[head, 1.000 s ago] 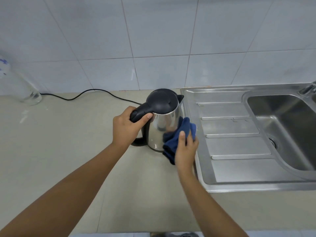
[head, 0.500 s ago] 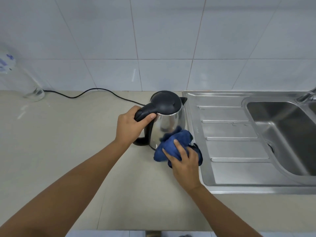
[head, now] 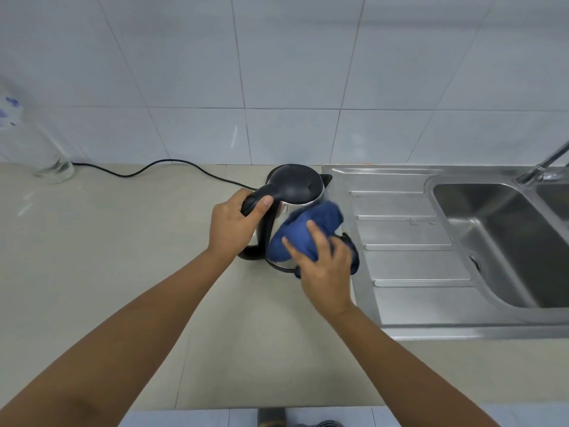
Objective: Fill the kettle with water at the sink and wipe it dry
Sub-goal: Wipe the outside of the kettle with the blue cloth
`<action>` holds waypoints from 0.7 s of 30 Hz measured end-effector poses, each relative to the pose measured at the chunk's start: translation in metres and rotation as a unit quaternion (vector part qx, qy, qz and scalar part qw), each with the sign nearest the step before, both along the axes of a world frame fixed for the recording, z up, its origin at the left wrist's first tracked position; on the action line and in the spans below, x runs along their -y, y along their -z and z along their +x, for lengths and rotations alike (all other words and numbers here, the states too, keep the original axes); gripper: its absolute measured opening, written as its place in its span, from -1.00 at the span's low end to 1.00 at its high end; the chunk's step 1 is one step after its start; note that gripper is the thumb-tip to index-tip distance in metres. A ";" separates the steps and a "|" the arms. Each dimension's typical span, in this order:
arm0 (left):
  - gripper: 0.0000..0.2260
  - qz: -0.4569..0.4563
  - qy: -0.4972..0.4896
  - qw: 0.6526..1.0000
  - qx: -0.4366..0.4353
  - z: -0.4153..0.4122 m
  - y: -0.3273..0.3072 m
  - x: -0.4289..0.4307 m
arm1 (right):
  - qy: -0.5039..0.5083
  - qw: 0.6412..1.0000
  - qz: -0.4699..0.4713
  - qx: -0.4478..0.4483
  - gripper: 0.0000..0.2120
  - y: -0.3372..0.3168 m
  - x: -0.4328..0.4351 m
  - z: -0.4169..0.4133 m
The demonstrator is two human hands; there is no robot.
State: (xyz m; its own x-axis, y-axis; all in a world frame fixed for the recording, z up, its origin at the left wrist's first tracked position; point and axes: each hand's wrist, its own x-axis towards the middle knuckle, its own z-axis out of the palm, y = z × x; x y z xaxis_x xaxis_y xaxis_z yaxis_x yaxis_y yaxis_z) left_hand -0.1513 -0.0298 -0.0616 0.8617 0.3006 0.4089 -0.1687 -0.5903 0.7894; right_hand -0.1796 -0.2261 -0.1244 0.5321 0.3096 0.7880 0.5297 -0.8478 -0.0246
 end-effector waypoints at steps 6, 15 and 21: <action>-0.62 0.005 0.008 1.000 -0.004 0.000 0.000 0.000 | -0.008 0.997 -0.074 0.002 -0.53 0.007 -0.010 -0.007; -0.69 0.000 0.001 1.000 0.009 0.001 0.001 0.004 | 0.030 0.991 0.098 -0.091 -0.53 -0.026 -0.005 0.003; -0.65 -0.008 -0.014 1.000 0.005 0.001 0.001 0.005 | 0.039 0.966 0.109 -0.231 -0.45 0.035 -0.027 -0.044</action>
